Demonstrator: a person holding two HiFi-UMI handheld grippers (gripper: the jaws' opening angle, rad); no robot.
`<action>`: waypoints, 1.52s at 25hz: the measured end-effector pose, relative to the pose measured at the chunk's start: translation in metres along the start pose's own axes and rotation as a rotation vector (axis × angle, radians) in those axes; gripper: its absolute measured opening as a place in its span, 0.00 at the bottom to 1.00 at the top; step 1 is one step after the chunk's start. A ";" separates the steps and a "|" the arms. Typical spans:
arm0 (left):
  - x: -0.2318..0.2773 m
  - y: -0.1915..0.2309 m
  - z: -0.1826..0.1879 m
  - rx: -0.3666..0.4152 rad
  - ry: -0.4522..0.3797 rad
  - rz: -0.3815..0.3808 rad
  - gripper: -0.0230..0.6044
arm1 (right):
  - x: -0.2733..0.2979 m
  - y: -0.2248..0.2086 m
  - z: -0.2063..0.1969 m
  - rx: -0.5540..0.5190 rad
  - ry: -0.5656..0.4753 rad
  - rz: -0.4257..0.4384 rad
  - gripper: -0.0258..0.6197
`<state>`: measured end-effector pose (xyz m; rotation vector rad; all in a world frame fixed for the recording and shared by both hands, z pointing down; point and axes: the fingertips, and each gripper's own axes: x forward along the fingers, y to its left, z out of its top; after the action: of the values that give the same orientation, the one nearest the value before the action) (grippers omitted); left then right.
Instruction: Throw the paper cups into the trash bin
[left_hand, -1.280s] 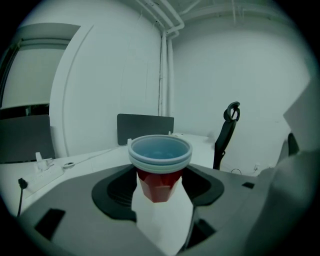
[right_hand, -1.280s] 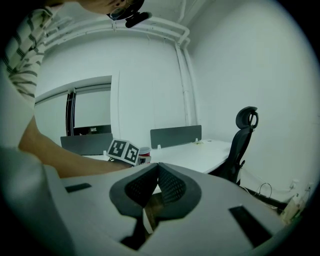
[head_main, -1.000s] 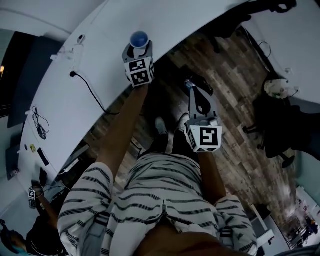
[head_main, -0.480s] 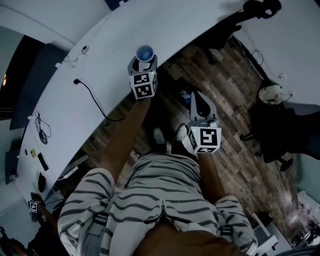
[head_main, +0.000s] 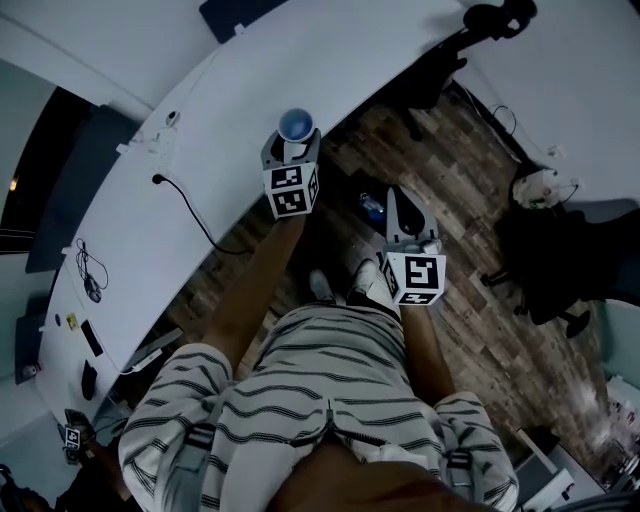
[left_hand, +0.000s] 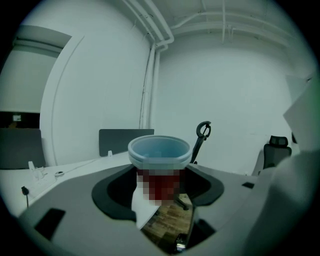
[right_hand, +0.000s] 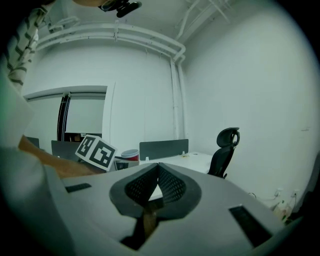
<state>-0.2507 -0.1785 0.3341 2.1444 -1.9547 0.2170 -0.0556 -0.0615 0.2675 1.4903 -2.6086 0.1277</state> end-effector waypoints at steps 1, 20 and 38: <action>-0.002 -0.003 0.001 0.003 0.002 -0.008 0.51 | -0.002 -0.002 0.001 0.003 -0.002 -0.009 0.05; -0.049 -0.100 -0.005 0.017 0.022 -0.259 0.51 | -0.045 -0.042 0.009 0.018 -0.042 -0.209 0.05; -0.084 -0.182 -0.016 0.044 0.058 -0.466 0.51 | -0.102 -0.068 -0.011 0.073 -0.022 -0.370 0.05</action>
<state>-0.0778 -0.0782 0.3146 2.5127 -1.3781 0.2342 0.0548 -0.0074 0.2629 1.9764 -2.3146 0.1683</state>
